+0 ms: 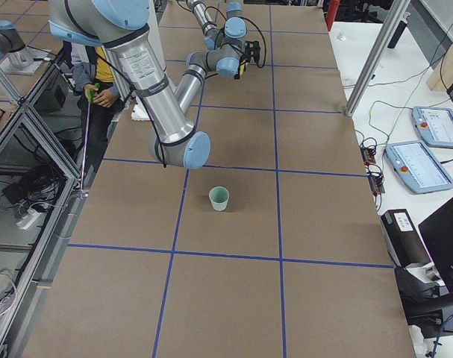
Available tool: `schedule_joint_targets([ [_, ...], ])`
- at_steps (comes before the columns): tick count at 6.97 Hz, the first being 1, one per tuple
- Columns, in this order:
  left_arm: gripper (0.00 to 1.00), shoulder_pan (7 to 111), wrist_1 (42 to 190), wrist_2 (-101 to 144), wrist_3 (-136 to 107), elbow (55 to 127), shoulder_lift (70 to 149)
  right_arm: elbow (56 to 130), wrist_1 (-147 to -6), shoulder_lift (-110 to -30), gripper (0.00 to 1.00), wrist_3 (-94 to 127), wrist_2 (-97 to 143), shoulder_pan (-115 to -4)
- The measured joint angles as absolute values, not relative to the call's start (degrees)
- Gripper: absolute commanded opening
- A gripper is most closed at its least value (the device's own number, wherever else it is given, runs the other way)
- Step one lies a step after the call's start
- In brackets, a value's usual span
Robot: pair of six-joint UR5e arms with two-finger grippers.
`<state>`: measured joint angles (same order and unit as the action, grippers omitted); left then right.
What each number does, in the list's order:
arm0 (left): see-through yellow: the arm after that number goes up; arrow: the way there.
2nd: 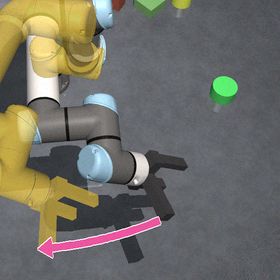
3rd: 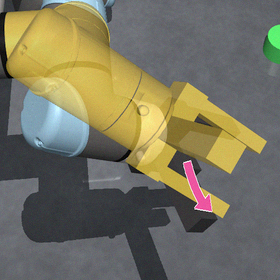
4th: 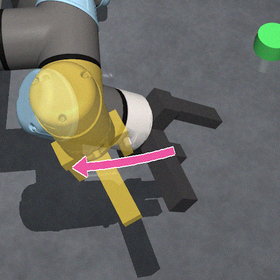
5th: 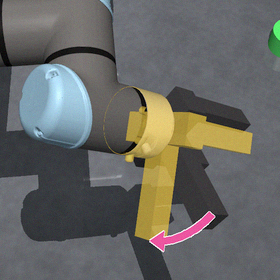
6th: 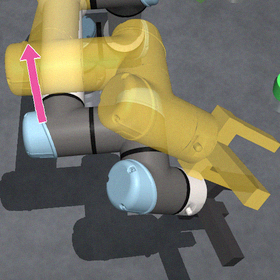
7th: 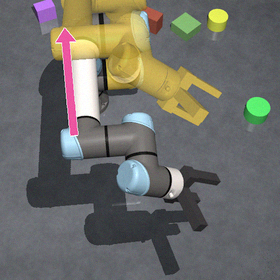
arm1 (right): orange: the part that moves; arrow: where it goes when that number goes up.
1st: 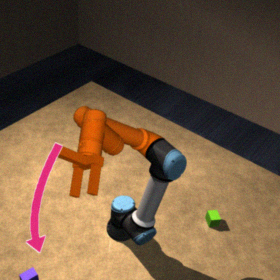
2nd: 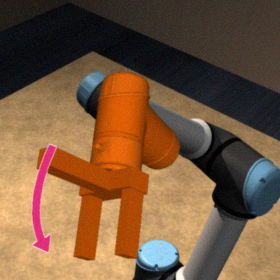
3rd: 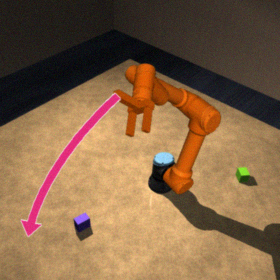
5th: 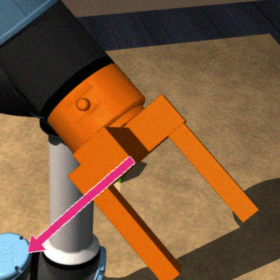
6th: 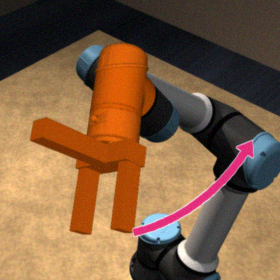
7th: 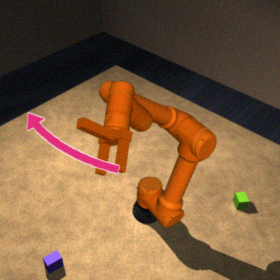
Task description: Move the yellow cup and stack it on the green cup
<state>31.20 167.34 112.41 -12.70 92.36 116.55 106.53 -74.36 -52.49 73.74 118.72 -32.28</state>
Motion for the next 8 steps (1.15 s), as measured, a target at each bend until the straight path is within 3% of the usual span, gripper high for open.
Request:
schedule_joint_targets([
  [4, 0.39, 31.2, 167.34, 112.41, -12.67, 92.18, 116.53, 105.58, -74.37, -51.69, 0.0, 73.38, 118.72, -32.09],
  [5, 0.42, 31.21, 167.34, 112.41, -12.66, 92.14, 116.52, 105.56, -74.38, -51.81, 0.0, 73.17, 118.73, -32.11],
  [7, 0.98, 31.2, 167.34, 112.41, -12.66, 92.14, 116.55, 105.59, -74.46, -51.97, 0.0, 72.92, 118.52, -32.15],
  [8, 0.99, 31.17, 167.34, 112.41, -12.66, 92.15, 116.55, 105.62, -74.61, -52.11, 0.0, 72.82, 118.14, -32.19],
])
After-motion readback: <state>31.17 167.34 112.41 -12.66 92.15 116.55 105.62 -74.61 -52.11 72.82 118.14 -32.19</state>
